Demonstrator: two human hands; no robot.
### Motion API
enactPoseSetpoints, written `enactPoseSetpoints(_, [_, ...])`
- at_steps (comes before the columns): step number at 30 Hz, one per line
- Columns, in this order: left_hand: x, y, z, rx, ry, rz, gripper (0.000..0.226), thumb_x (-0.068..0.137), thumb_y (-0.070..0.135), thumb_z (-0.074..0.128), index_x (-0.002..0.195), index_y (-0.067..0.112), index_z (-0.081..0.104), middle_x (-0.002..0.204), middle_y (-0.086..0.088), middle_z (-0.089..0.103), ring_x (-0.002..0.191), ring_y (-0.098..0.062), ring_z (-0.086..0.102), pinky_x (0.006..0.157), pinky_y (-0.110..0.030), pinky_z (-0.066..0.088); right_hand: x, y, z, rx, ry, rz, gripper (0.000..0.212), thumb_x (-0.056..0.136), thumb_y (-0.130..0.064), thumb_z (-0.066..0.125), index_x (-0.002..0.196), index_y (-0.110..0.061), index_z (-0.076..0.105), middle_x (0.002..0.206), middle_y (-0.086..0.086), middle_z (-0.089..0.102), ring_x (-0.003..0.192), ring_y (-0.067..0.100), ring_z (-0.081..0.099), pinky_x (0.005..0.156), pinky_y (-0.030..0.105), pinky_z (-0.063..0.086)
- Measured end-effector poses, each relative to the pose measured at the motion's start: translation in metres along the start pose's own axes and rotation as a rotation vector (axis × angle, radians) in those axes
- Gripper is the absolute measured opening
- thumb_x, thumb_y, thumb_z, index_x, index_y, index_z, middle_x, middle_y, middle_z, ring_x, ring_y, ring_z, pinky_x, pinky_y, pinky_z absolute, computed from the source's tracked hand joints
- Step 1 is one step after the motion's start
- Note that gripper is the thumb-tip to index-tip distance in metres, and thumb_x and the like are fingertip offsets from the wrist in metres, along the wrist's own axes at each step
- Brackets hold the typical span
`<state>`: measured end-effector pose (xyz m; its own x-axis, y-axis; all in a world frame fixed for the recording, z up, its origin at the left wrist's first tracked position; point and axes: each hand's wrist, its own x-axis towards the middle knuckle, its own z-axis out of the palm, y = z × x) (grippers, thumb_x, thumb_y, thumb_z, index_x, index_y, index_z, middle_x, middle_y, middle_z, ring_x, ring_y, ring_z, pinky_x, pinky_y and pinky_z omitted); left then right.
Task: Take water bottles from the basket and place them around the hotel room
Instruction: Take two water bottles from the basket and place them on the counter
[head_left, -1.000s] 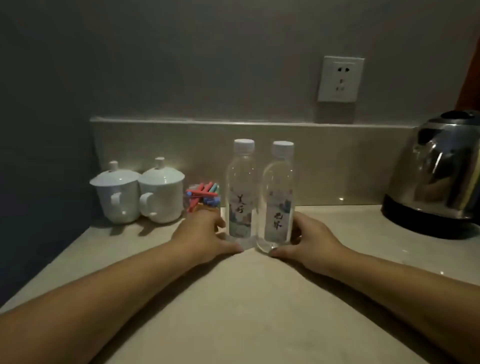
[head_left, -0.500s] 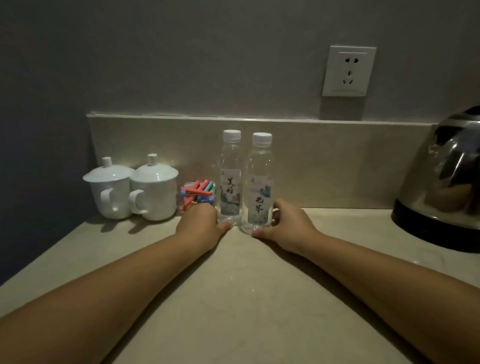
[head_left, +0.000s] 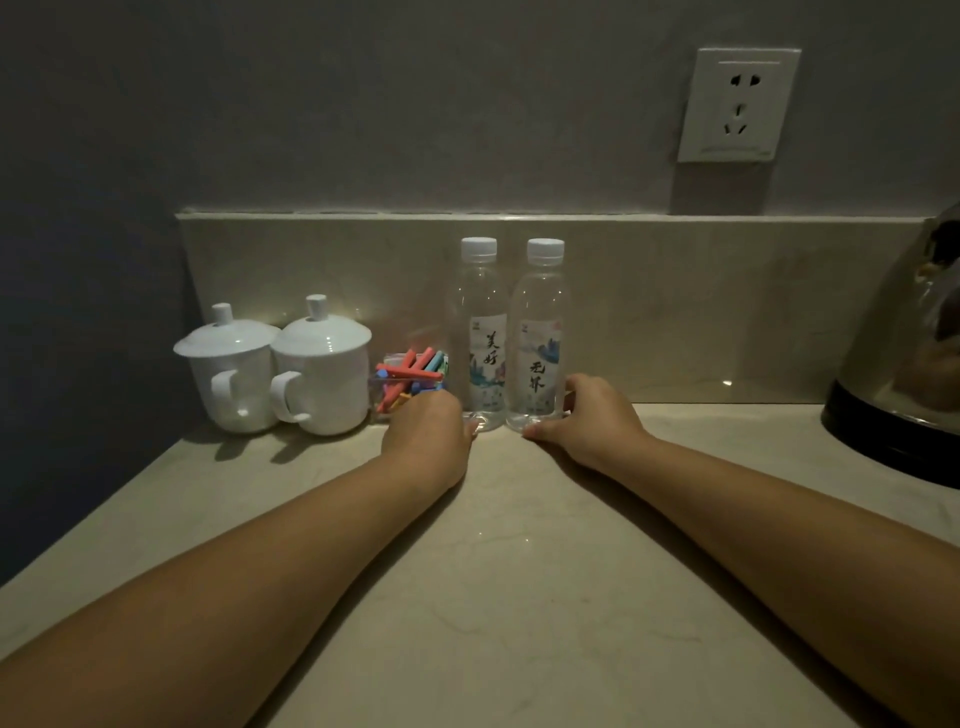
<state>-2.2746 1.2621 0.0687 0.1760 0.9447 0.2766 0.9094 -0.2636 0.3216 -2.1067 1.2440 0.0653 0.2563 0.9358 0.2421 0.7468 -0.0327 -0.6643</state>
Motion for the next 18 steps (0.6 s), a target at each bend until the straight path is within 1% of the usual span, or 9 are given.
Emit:
enactPoseSetpoints(3, [0.001,-0.001,0.002,0.02,0.007,0.006,0.022,0.093,0.02,0.053,0.1,0.004,0.065,0.094,-0.013,0.065,0.088,-0.027,0.061,0.073,-0.033,0.048,0.002,-0.001,0.0,-0.019,-0.005,-0.002,0.05,0.066,-0.037,0.08,0.11,-0.021,0.06,0.112,0.0,0.068,0.096,0.019,0.062,0.076,0.031,0.05])
enactPoseSetpoints(5, [0.0,-0.003,0.002,0.029,0.059,0.043,0.022,0.092,0.023,0.054,0.099,0.005,0.065,0.095,-0.011,0.065,0.087,-0.026,0.06,0.073,-0.034,0.049,0.003,0.0,0.0,-0.036,0.002,-0.014,0.052,0.066,-0.038,0.08,0.11,-0.022,0.057,0.113,0.001,0.067,0.095,0.019,0.061,0.074,0.031,0.049])
enactPoseSetpoints(7, [-0.002,-0.002,0.001,0.01,0.169,0.106,0.022,0.088,0.03,0.059,0.099,0.011,0.06,0.096,-0.006,0.063,0.086,-0.023,0.058,0.071,-0.033,0.048,0.003,-0.001,0.0,-0.034,0.022,-0.002,0.06,0.064,-0.038,0.082,0.112,-0.021,0.05,0.115,0.002,0.065,0.099,0.021,0.061,0.08,0.036,0.052])
enactPoseSetpoints(9, [-0.001,0.002,-0.001,-0.04,0.265,0.136,0.03,0.081,0.04,0.066,0.098,0.018,0.055,0.09,0.001,0.058,0.079,-0.017,0.055,0.064,-0.029,0.047,0.002,-0.001,-0.001,-0.023,0.029,0.01,0.063,0.063,-0.037,0.083,0.112,-0.019,0.047,0.117,0.003,0.064,0.104,0.023,0.061,0.087,0.042,0.053])
enactPoseSetpoints(12, [0.005,0.01,-0.006,-0.137,0.31,0.076,0.045,0.072,0.052,0.07,0.09,0.023,0.041,0.083,0.007,0.046,0.072,-0.013,0.049,0.051,-0.023,0.036,0.002,-0.001,-0.002,-0.009,0.023,-0.001,0.057,0.064,-0.035,0.083,0.108,-0.02,0.05,0.115,0.002,0.065,0.102,0.022,0.061,0.087,0.041,0.053])
enactPoseSetpoints(14, [0.009,0.013,-0.008,-0.177,0.318,0.025,0.052,0.069,0.058,0.07,0.087,0.024,0.035,0.081,0.006,0.044,0.072,-0.013,0.047,0.045,-0.02,0.027,0.002,-0.001,-0.001,-0.009,0.024,-0.005,0.055,0.065,-0.034,0.082,0.108,-0.02,0.051,0.114,0.002,0.065,0.101,0.022,0.061,0.086,0.04,0.053])
enactPoseSetpoints(15, [0.011,0.013,-0.008,-0.183,0.323,0.011,0.053,0.068,0.059,0.07,0.087,0.023,0.035,0.082,0.005,0.045,0.072,-0.014,0.047,0.045,-0.02,0.025,0.002,0.0,-0.001,-0.006,0.025,-0.006,0.055,0.065,-0.034,0.082,0.108,-0.019,0.051,0.115,0.002,0.065,0.101,0.021,0.061,0.085,0.039,0.053])
enactPoseSetpoints(16, [0.013,0.013,-0.009,-0.185,0.328,0.002,0.054,0.067,0.06,0.07,0.087,0.021,0.038,0.083,0.003,0.049,0.073,-0.015,0.047,0.045,-0.021,0.027,0.002,0.0,-0.001,0.0,0.027,-0.008,0.056,0.065,-0.033,0.082,0.109,-0.019,0.051,0.115,0.002,0.065,0.102,0.021,0.062,0.085,0.037,0.053])
enactPoseSetpoints(18, [0.018,0.011,-0.011,-0.195,0.331,-0.015,0.059,0.067,0.06,0.069,0.096,0.013,0.047,0.093,-0.004,0.058,0.077,-0.018,0.051,0.052,-0.027,0.038,0.002,0.0,0.0,0.015,0.024,-0.013,0.056,0.065,-0.032,0.083,0.109,-0.019,0.051,0.115,0.002,0.065,0.102,0.021,0.061,0.084,0.036,0.053])
